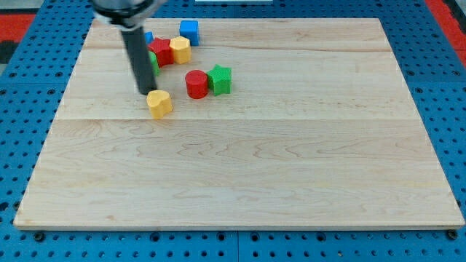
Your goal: Move the red circle to the bottom centre of the board
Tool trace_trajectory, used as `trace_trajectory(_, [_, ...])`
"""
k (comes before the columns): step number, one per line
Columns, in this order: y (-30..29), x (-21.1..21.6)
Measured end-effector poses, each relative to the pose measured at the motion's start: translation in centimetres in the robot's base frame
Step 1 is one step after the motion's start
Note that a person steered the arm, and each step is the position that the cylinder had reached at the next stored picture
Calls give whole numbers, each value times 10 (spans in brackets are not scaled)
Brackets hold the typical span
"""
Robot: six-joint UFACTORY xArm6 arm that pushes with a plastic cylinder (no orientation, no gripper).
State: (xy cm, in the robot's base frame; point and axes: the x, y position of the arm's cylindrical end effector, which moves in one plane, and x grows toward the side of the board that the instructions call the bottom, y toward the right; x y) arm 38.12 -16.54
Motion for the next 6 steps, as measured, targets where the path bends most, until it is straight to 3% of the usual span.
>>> trace_trajectory(3, [24,-56])
trace_trajectory(6, [52,-71])
